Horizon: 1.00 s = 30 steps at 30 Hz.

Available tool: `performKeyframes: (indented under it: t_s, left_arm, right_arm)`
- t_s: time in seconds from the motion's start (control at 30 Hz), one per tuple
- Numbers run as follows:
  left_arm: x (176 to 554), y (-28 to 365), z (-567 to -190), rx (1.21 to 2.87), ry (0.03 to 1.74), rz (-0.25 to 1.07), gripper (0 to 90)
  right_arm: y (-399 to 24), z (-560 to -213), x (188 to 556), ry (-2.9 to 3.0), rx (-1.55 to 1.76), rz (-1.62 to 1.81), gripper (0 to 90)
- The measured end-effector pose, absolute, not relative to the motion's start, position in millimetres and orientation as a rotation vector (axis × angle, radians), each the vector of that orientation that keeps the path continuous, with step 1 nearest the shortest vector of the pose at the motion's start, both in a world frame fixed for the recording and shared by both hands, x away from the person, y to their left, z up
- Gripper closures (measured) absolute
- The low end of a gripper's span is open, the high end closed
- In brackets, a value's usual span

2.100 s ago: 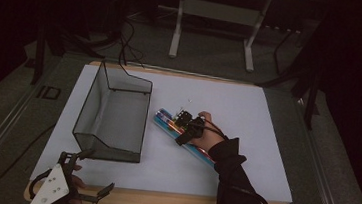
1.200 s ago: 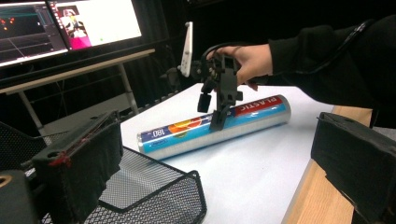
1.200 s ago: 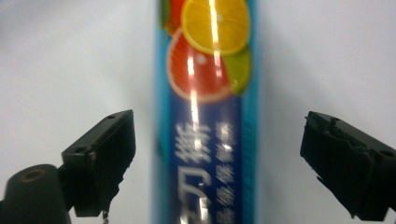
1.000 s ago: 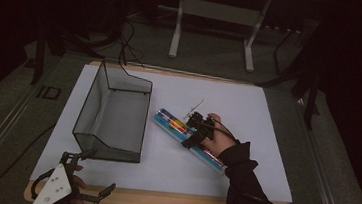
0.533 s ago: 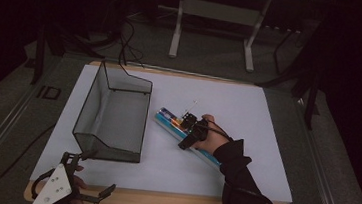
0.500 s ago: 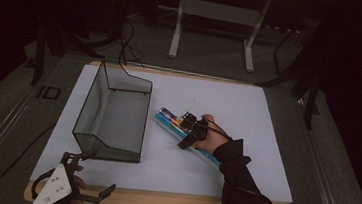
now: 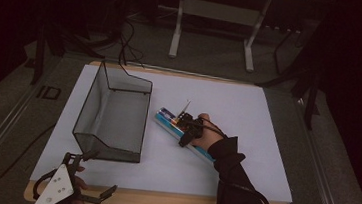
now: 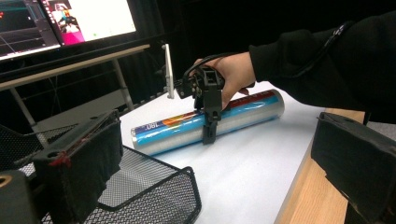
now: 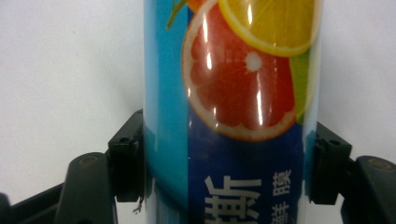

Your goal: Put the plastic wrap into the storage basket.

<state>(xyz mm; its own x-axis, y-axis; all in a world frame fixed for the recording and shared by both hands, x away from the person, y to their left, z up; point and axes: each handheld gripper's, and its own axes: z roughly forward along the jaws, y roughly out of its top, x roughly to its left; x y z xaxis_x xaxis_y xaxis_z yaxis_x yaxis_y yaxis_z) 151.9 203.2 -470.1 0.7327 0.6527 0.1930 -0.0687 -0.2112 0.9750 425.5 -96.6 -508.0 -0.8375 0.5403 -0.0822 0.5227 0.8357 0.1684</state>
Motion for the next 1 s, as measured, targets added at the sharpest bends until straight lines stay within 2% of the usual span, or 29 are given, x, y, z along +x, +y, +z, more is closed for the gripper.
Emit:
performKeyframes:
  t_s: [0.27,0.67,1.0]
  left_arm:
    - [152.7,204.3,-470.0,1.663,0.48,0.707,2.7]
    - [153.1,203.8,-470.1,1.663,0.484,0.714,2.8]
    - [153.2,203.8,-470.3,1.662,0.484,0.713,2.7]
  right_arm:
    - [-104.0,-500.0,425.3,2.89,0.889,0.27,31.8]
    - [-119.0,-444.3,429.2,2.734,1.102,0.55,31.9]
    - [-112.1,-407.3,429.4,2.622,1.245,0.747,31.9]
